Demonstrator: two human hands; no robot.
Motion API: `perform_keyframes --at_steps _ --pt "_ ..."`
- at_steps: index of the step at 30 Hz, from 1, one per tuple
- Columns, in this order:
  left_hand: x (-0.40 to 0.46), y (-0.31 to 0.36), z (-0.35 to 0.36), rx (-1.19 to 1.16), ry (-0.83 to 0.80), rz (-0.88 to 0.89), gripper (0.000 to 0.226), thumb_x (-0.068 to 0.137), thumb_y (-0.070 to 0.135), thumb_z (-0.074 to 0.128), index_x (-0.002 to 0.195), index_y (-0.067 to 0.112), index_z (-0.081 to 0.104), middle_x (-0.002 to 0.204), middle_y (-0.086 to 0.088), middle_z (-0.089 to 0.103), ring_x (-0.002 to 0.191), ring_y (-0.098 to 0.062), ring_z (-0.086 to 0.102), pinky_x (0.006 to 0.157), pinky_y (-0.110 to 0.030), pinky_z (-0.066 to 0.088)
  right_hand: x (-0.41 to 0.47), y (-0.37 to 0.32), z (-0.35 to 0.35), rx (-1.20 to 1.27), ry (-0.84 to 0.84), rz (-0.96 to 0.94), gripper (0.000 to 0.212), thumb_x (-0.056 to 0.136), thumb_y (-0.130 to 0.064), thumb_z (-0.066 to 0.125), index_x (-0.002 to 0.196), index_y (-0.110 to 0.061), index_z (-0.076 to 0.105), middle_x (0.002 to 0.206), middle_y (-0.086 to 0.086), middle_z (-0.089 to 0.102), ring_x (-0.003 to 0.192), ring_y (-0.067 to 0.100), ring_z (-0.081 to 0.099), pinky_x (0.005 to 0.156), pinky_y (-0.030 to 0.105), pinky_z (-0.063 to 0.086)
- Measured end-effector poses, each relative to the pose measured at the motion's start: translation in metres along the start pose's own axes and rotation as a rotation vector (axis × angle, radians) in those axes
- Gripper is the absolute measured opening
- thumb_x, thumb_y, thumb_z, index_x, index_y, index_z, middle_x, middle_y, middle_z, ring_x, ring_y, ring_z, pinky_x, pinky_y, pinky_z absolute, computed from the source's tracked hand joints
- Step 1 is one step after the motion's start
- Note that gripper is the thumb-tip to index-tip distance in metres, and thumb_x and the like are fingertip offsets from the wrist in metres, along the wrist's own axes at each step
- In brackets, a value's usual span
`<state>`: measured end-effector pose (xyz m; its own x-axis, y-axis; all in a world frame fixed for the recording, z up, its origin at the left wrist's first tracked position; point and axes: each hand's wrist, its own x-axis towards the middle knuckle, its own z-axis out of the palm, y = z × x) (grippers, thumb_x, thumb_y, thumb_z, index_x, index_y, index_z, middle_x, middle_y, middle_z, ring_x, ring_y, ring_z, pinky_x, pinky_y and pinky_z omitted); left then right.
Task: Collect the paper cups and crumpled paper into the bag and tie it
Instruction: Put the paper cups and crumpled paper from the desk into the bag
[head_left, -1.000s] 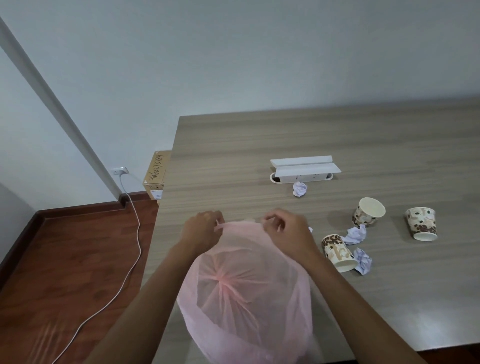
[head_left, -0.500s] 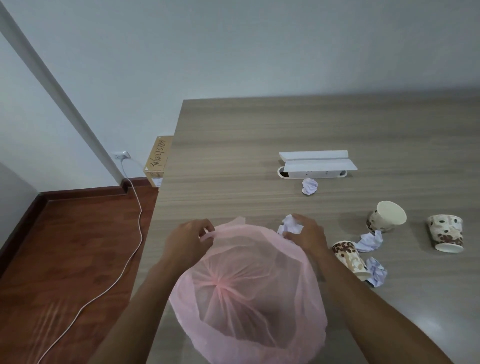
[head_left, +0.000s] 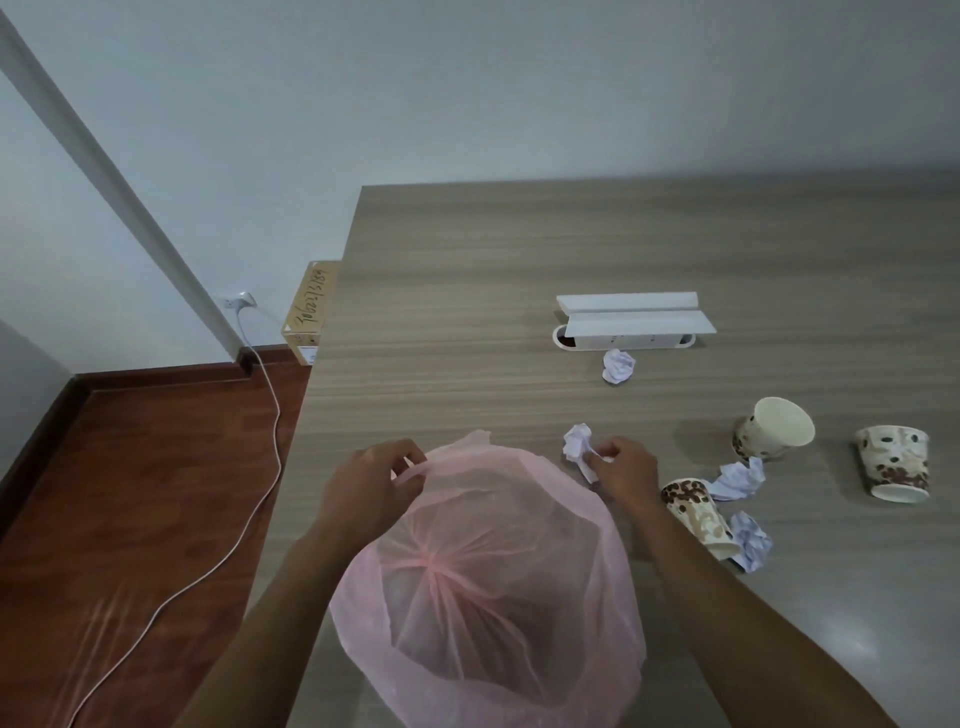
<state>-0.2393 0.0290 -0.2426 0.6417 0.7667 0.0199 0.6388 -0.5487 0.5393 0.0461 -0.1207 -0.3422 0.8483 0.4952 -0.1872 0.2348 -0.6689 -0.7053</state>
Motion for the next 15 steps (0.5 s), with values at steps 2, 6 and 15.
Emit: perform_keyframes --at_steps 2,6,15 --pt "-0.002 -0.001 0.003 -0.003 -0.002 -0.027 0.009 0.079 0.024 0.068 0.083 0.031 0.068 0.075 0.013 0.068 0.07 -0.01 0.061 0.064 -0.028 0.048 -0.002 -0.003 -0.005 0.109 0.02 0.037 0.013 0.084 -0.024 0.069 0.075 -0.018 0.063 0.084 0.0 0.066 0.086 0.023 0.062 0.073 0.025 0.037" --pt "0.004 0.0 0.013 -0.036 -0.027 -0.083 0.006 0.083 0.018 0.065 0.087 0.021 0.067 0.075 0.003 0.069 0.072 -0.018 0.06 0.059 -0.026 0.041 0.0 -0.012 -0.018 0.381 0.01 0.126 0.009 0.089 -0.016 0.062 0.087 -0.009 0.059 0.092 0.01 0.065 0.083 0.028 0.064 0.074 0.039 0.056" --pt "0.033 -0.007 0.043 -0.232 -0.067 -0.337 0.007 0.084 0.013 0.058 0.077 0.012 0.059 0.049 -0.005 0.064 0.039 -0.019 0.061 0.052 -0.027 0.052 -0.029 -0.077 -0.059 0.871 -0.177 -0.01 0.017 0.088 -0.006 0.068 0.096 -0.001 0.053 0.092 0.015 0.066 0.074 0.024 0.069 0.06 0.037 0.06"
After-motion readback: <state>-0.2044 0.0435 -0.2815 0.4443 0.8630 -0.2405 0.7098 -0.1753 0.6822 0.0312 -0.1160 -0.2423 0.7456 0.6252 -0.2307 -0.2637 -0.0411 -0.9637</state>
